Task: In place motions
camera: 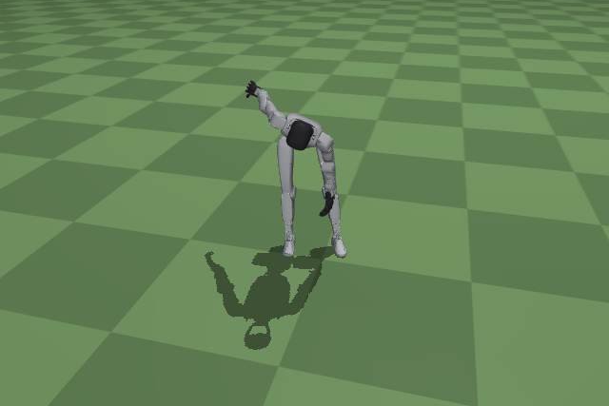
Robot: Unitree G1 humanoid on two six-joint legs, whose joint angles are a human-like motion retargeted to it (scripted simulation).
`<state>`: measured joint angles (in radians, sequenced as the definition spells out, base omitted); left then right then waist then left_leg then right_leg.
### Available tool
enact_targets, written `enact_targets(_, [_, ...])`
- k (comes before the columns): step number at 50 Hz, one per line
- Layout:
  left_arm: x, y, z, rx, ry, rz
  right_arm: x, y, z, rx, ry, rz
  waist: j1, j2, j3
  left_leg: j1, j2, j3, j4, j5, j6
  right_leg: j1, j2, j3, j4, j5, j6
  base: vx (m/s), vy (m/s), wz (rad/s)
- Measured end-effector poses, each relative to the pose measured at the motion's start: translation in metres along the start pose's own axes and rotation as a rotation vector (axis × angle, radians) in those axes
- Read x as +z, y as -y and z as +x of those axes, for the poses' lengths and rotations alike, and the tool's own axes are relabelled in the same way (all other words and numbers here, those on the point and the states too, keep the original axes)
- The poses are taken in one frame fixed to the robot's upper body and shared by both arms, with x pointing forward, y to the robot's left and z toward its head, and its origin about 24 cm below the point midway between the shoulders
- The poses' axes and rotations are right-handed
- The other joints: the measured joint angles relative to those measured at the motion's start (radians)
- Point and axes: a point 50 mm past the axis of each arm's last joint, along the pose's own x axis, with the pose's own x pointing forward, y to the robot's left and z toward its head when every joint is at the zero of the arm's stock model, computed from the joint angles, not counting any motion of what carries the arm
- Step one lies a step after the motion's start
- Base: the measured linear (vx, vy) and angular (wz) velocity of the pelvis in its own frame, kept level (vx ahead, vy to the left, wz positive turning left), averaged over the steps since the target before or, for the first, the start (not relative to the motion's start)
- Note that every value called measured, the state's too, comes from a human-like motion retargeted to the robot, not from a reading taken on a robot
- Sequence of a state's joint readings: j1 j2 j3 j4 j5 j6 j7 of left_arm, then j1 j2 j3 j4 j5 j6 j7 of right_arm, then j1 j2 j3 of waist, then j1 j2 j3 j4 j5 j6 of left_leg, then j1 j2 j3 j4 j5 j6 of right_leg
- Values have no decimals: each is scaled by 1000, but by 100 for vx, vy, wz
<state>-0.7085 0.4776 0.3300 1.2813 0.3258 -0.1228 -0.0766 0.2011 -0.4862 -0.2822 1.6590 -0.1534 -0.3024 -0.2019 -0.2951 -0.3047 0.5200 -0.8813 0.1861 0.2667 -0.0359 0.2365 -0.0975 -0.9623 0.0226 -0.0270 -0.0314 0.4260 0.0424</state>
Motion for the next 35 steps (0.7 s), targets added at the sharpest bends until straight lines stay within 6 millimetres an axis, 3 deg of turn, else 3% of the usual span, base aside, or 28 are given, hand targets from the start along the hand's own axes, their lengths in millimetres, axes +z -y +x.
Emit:
enact_targets(12, [36, -30, 2, 145, 128, -69, 17, 4, 3, -32, 39, 107, -69, -42, 0, -118, 35, 27, 1, -16, 5, -135, 58, 13, -4, 5, -17, 0, 1, -26])
enact_targets(23, [39, -45, -1, 200, 162, -184, 45, 3, 5, -60, 123, 94, -151, -82, 0, -183, 58, 48, 12, -26, 10, -205, 90, 24, -2, 3, -17, 1, 5, -24])
enact_targets(35, [44, -48, -2, 201, 211, -199, 53, 1, 4, -133, 161, 76, -174, -97, 0, -206, 56, 81, 12, -33, 9, -255, 100, 30, 21, -8, -25, 0, 0, -2])
